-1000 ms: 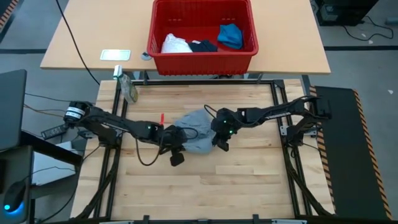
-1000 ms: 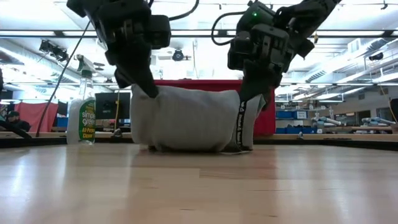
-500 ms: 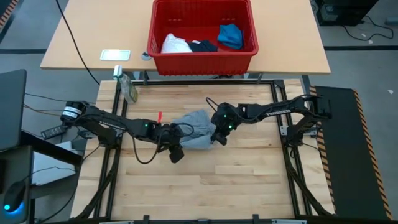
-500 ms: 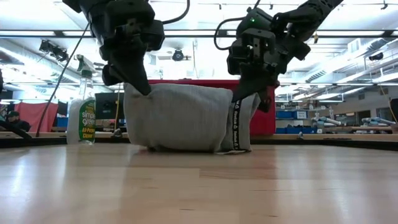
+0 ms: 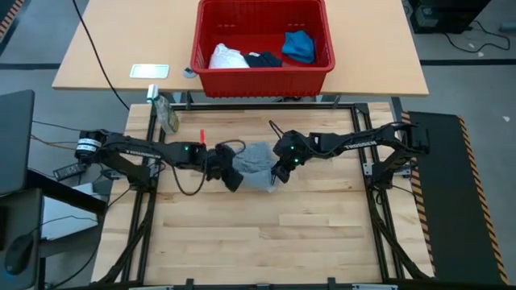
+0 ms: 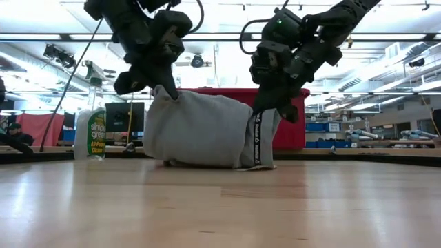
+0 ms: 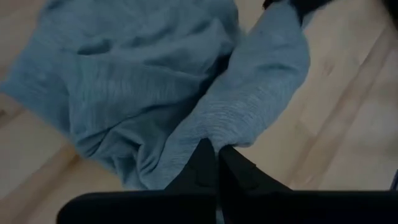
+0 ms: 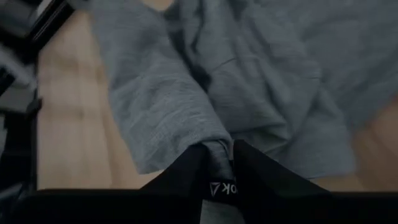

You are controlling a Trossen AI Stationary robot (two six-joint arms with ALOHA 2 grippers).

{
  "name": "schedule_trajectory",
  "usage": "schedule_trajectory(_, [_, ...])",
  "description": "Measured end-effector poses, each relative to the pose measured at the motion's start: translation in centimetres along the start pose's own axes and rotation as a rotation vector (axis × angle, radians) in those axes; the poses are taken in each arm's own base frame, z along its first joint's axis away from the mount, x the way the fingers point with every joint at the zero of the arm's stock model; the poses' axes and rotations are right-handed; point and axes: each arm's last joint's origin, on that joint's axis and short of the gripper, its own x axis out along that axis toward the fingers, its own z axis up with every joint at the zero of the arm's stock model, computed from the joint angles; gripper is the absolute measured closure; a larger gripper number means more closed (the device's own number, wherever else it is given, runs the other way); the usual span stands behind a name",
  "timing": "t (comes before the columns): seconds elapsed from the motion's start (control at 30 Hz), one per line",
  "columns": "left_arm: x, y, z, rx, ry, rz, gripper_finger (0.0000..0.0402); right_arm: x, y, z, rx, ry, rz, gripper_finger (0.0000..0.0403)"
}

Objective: Fold laundry
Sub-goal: Fold the gray shirt

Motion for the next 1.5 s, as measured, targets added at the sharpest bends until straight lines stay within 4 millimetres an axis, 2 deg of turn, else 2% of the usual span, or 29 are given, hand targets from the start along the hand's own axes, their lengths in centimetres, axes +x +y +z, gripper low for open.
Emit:
schedule_trajectory(0.2, [-1.6, 1.6, 2.1, -0.081, -0.056, -0.021, 0.0401, -1.0, -0.6, 0.8, 0.083, -0.071, -0.060, 0.0311])
schedule_trajectory(0.43, [-3.4, 4.7, 4.9, -0.203, -0.158, 0.015, 0.0401, -4.8, -0.7, 2.4, 0.160, -0.299, -0.196, 0.0303])
schedule_trajectory(0.57, [-2.9, 7.4, 6.6, -0.270, -0.183, 0.094, 0.0401, -6.4, -0.6, 3.0, 0.173, -0.392, -0.245, 0.0294])
schedule_trajectory(0.73, [-1.3, 11.8, 8.9, -0.343, -0.163, 0.170, 0.0401, -6.7, -0.8, 2.9, 0.234, -0.406, -0.261, 0.0288])
schedule_trajectory(0.9, [0.3, 16.6, 10.6, -0.430, -0.130, 0.184, 0.0400, -5.4, -1.0, 2.4, 0.301, -0.357, -0.265, 0.0288])
schedule_trajectory(1.03, [1.8, 19.2, 11.5, -0.488, -0.083, 0.068, 0.0384, -3.4, -1.3, 2.4, 0.324, -0.307, -0.196, 0.0288])
schedule_trajectory(1.13, [2.2, 19.6, 11.9, -0.470, -0.089, 0.004, 0.0371, -1.4, -1.4, 2.9, 0.302, -0.312, -0.090, 0.0288])
schedule_trajectory(1.27, [2.2, 19.4, 12.3, -0.443, -0.124, -0.018, 0.0372, 0.4, -2.0, 4.2, 0.281, -0.401, 0.032, 0.0288])
schedule_trajectory(1.37, [2.4, 19.0, 12.4, -0.428, -0.131, -0.029, 0.0380, 1.3, -2.5, 5.7, 0.281, -0.445, 0.057, 0.0288])
schedule_trajectory(1.5, [2.6, 18.4, 12.3, -0.401, -0.128, -0.027, 0.0385, 2.5, -2.2, 8.8, 0.186, -0.466, 0.065, 0.0288])
